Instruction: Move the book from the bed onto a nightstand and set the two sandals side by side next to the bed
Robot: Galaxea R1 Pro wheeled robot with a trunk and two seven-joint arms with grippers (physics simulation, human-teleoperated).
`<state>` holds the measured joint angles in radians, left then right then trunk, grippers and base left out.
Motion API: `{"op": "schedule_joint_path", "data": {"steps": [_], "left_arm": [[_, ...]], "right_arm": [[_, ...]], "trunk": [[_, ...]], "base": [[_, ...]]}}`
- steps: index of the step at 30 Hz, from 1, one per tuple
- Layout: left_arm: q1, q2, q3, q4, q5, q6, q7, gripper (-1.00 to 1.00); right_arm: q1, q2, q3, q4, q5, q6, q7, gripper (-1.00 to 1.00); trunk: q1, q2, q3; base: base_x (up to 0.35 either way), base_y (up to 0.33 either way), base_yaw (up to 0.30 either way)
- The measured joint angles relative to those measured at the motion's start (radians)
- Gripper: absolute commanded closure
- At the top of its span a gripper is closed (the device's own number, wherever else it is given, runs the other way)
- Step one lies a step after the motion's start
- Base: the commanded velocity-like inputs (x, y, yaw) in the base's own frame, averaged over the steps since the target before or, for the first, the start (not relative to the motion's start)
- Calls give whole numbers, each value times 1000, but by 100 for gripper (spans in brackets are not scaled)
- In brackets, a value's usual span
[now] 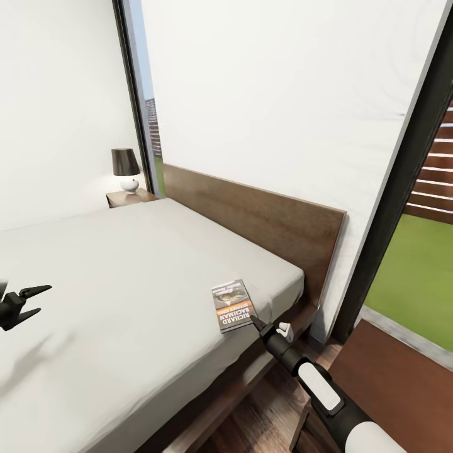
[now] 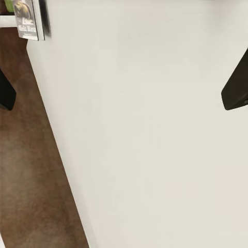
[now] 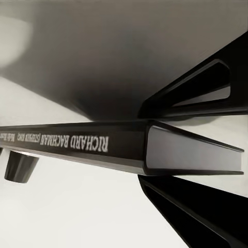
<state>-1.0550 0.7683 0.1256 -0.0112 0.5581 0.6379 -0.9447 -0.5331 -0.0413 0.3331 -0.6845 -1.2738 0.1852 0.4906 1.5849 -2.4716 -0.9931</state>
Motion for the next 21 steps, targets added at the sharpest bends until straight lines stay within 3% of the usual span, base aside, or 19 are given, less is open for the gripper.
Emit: {"op": "schedule_joint_path", "data": {"steps": [18,21], "left_arm": [[0,0,0,0,0,0,0,-100],[0,0,1,0,0,0,0,-100]], "right_arm": [[0,-1,-1,0,-1,0,-1,100],[0,-1,-1,0,0,0,-1,100]], "trunk": [[0,0,0],[-11,21,9]], "base": [[0,0,0],[0,0,0]]}}
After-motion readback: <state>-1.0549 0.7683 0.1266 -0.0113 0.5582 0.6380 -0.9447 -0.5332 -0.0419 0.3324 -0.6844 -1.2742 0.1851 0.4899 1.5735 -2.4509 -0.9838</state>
